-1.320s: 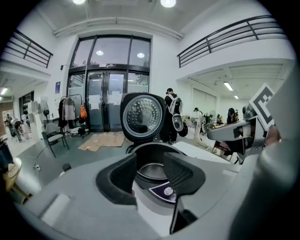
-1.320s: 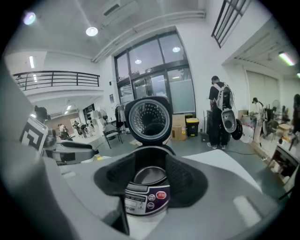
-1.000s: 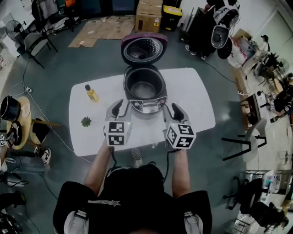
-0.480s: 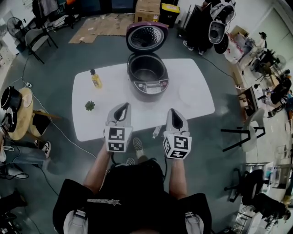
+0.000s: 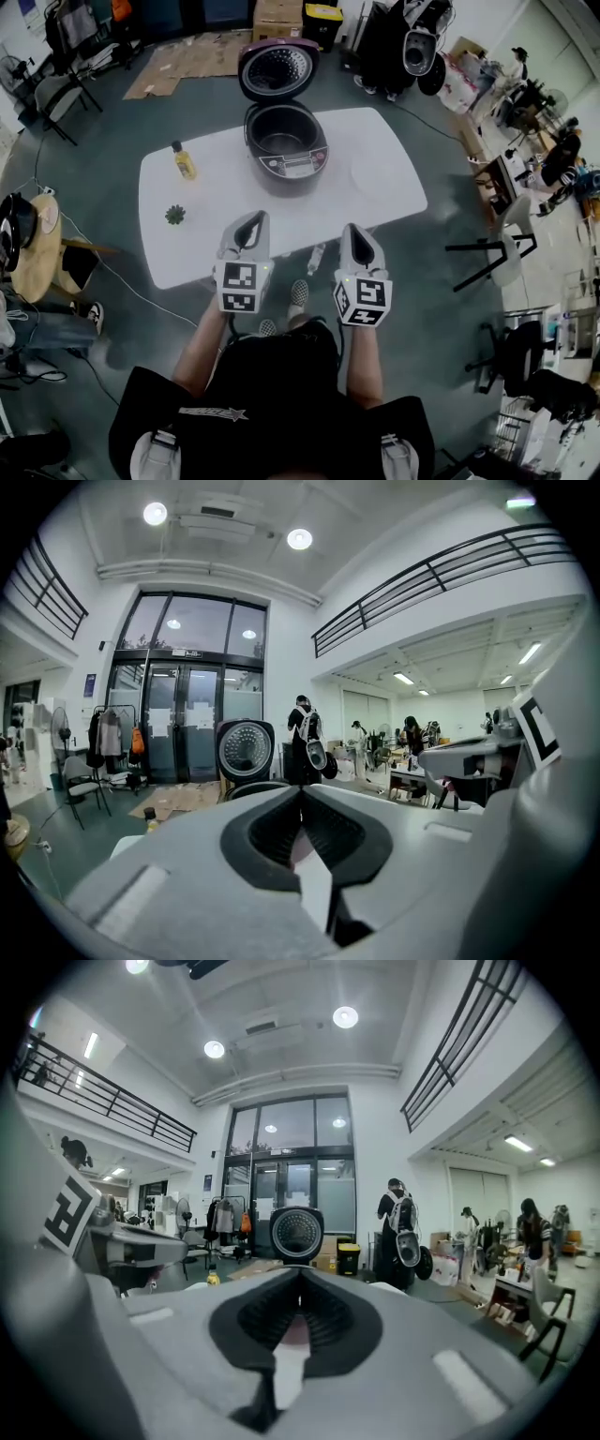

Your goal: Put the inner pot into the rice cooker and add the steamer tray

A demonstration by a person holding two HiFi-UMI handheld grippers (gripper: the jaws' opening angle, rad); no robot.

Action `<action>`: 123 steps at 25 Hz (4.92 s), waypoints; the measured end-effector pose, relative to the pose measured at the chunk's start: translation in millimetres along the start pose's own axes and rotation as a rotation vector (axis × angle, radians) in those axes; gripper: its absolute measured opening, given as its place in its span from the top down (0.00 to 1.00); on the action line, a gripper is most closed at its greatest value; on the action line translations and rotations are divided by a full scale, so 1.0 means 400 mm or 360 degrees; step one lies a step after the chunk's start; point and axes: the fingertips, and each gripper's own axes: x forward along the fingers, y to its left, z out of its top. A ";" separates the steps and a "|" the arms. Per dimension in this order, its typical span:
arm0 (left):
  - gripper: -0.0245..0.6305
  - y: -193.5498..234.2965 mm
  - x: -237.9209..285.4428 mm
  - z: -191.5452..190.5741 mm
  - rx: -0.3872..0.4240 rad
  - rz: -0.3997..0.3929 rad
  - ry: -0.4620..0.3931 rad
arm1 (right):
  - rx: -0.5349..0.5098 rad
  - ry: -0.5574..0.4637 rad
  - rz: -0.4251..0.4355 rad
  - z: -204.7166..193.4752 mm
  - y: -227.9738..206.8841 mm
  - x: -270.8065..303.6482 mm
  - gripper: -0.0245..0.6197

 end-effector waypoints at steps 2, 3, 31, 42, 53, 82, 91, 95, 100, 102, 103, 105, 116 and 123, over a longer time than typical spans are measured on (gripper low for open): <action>0.95 -0.020 0.010 0.008 0.0008 -0.0033 -0.0011 | 0.0006 -0.0006 -0.0044 -0.001 -0.025 -0.013 0.95; 0.95 -0.031 0.017 0.013 0.0013 -0.0051 -0.0018 | 0.0009 -0.0007 -0.0068 0.000 -0.039 -0.018 0.95; 0.94 -0.440 0.645 0.074 0.0046 -0.0407 0.0113 | 0.0144 0.0140 -0.0394 -0.069 -0.690 0.172 0.95; 0.63 -0.530 0.869 -0.006 -0.0123 -0.0443 0.0322 | 0.0275 0.0317 -0.0296 -0.182 -0.875 0.334 0.68; 0.63 -0.524 1.006 -0.198 -0.0124 -0.0320 0.0599 | 0.0344 0.0569 -0.0191 -0.372 -0.964 0.480 0.67; 0.64 -0.552 1.130 -0.638 -0.0248 -0.0218 0.1013 | 0.0485 0.0926 -0.0086 -0.793 -1.005 0.607 0.72; 0.68 -0.558 1.136 -0.634 -0.0155 -0.0205 0.0968 | 0.0439 0.0925 -0.0074 -0.793 -0.998 0.611 0.79; 0.68 -0.554 1.142 -0.601 -0.0116 -0.0197 0.0943 | 0.0421 0.0896 -0.0072 -0.764 -1.004 0.611 0.79; 0.68 -0.543 1.138 -0.549 -0.0113 -0.0184 0.0882 | 0.0388 0.0835 -0.0075 -0.704 -1.003 0.611 0.79; 0.68 -0.537 1.132 -0.523 -0.0111 -0.0174 0.0857 | 0.0374 0.0804 -0.0073 -0.675 -1.001 0.611 0.79; 0.68 -0.534 1.129 -0.510 -0.0111 -0.0169 0.0845 | 0.0367 0.0787 -0.0072 -0.660 -0.999 0.610 0.79; 0.68 -0.528 1.122 -0.482 -0.0112 -0.0159 0.0817 | 0.0354 0.0757 -0.0068 -0.631 -0.996 0.606 0.79; 0.69 -0.504 1.076 -0.290 -0.0077 -0.0071 0.0651 | 0.0279 0.0569 -0.0034 -0.433 -0.991 0.585 0.79; 0.69 -0.481 1.041 -0.186 -0.0060 -0.0024 0.0558 | 0.0240 0.0466 -0.0006 -0.321 -0.975 0.573 0.79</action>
